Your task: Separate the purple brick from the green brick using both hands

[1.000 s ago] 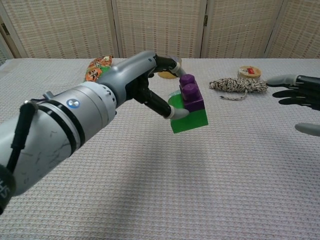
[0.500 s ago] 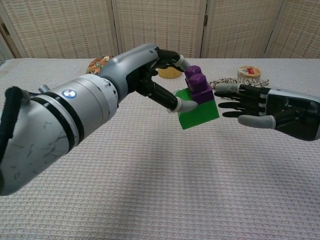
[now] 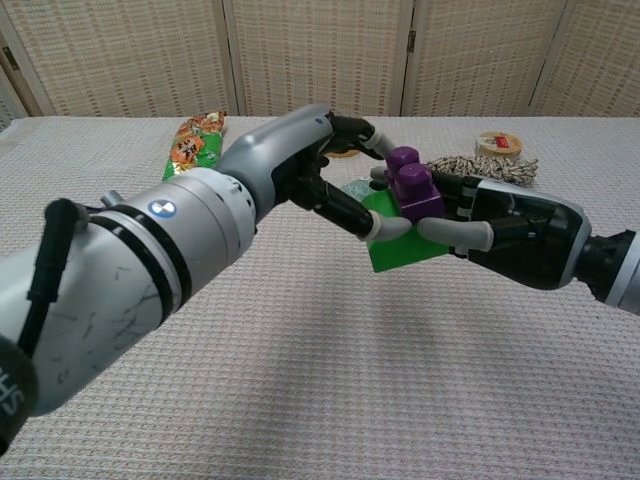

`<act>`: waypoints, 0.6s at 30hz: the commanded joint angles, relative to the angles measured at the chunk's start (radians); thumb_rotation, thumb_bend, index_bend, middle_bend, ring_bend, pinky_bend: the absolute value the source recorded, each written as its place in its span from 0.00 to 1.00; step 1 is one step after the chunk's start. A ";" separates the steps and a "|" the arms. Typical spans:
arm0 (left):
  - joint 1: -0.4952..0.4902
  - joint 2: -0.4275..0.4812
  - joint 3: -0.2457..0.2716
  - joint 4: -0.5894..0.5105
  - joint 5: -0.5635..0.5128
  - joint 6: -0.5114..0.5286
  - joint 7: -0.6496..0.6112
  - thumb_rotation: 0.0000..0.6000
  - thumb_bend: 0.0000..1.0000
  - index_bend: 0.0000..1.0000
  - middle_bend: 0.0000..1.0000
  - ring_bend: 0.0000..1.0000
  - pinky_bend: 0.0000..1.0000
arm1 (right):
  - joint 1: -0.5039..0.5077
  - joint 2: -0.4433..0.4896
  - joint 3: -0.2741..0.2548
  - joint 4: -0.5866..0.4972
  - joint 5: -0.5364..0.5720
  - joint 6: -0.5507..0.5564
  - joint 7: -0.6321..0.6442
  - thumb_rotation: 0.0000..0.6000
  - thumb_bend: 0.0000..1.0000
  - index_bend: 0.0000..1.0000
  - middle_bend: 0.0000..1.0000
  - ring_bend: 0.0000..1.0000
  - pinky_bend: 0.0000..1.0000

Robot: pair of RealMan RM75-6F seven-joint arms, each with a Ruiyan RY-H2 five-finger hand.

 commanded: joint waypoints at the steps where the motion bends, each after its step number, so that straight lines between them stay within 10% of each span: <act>1: -0.001 -0.001 -0.003 -0.001 0.002 -0.001 0.000 1.00 0.74 0.80 0.21 0.00 0.00 | 0.004 -0.004 -0.007 -0.001 0.002 -0.002 -0.006 1.00 0.39 0.16 0.00 0.00 0.00; 18: 0.001 0.020 -0.030 -0.030 -0.030 -0.005 -0.010 1.00 0.74 0.80 0.22 0.00 0.00 | 0.014 -0.019 -0.024 0.023 0.027 0.007 -0.019 1.00 0.38 0.24 0.00 0.00 0.00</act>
